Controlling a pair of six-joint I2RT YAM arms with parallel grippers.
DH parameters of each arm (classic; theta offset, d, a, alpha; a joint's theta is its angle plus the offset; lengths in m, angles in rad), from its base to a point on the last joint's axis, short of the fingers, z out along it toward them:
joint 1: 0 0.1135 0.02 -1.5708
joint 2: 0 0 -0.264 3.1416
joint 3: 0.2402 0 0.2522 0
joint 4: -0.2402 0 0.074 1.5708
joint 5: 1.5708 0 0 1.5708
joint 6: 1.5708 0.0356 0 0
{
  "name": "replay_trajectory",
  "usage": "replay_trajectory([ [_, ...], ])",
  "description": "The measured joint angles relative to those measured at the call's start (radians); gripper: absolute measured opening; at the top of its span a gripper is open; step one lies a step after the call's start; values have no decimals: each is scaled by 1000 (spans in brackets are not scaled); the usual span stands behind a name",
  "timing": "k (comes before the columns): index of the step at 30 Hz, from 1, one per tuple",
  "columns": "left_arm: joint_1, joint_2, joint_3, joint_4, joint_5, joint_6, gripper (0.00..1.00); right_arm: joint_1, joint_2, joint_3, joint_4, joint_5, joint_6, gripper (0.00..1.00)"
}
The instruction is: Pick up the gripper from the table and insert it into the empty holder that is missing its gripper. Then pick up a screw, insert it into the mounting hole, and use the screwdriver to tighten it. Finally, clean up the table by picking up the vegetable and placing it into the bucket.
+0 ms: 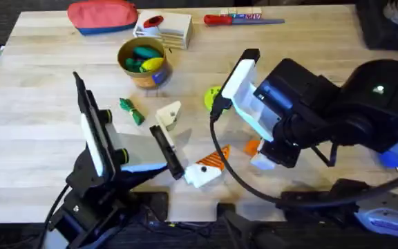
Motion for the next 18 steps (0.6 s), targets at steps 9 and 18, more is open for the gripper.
replay_trajectory([
  [9, 0, 0, 0, 0, 0, 0, 952, 0, 0, 5, -7, 4, 1, 6],
  [18, 0, 0, 0, 0, 0, 0, 952, -108, -83, 82, 20, -13, 4, 5],
])
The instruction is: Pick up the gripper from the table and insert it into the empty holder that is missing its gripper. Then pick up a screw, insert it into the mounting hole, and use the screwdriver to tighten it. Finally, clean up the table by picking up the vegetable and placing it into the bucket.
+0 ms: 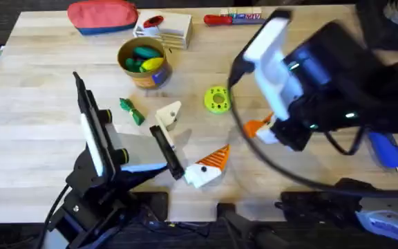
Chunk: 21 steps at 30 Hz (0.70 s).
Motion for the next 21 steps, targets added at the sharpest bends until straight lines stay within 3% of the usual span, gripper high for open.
replay_trajectory([
  [6, 0, 0, 0, 0, 0, 0, 951, -272, -184, 3, 192, -207, 48, 5],
  [11, 0, 0, 0, 0, 0, 0, 951, -507, -185, -17, 317, -552, 165, 5],
  [16, 0, 0, 0, 0, 0, 0, 951, -591, -18, -61, 294, -872, 249, 5],
  [21, 0, 0, 0, 0, 0, 0, 951, -582, 163, -68, 296, -1140, 286, 5],
])
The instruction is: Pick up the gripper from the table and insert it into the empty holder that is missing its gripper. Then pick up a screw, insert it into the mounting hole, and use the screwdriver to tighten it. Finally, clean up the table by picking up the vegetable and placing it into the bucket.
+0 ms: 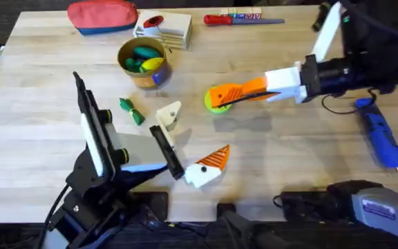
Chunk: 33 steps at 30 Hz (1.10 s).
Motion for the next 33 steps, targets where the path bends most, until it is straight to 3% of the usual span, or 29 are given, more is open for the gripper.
replay_trajectory([
  [4, 0, 0, 0, 0, 0, 0, 951, 33, 122, 0, 3, -159, 9, 5],
  [9, 0, 0, 0, 0, 0, -2, 951, 91, 226, 0, 4, -247, 19, 5],
  [27, 0, 0, 0, 1, 1, -112, 952, 175, 249, 0, 11, -271, 41, 5],
  [33, 0, 0, 0, 1, 5, -117, 952, 213, 302, 0, 123, -267, 103, 5],
])
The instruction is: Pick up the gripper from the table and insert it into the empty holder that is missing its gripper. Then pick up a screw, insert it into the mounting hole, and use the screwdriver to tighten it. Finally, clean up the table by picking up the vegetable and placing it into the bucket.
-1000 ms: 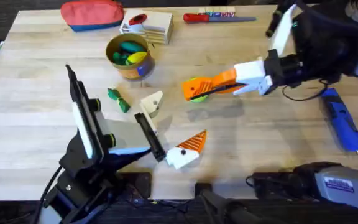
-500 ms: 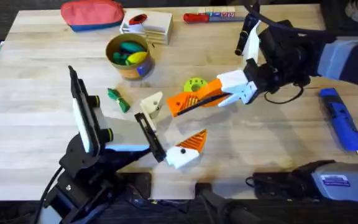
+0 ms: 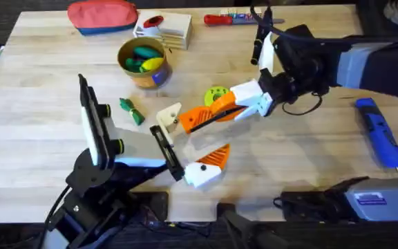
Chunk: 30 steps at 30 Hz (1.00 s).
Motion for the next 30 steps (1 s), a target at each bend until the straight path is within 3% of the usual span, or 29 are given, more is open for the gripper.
replay_trajectory([
  [11, 2, 0, 0, -1, -25, -3, 952, 26, 7, -1, 210, 9, 214, 5],
  [15, 10, 0, 0, -3, -56, -11, 952, 48, 33, -1, 237, 23, 285, 5],
  [30, 10, 0, 0, -3, -48, -13, 952, 84, 75, -1, 319, 47, 413, 5],
])
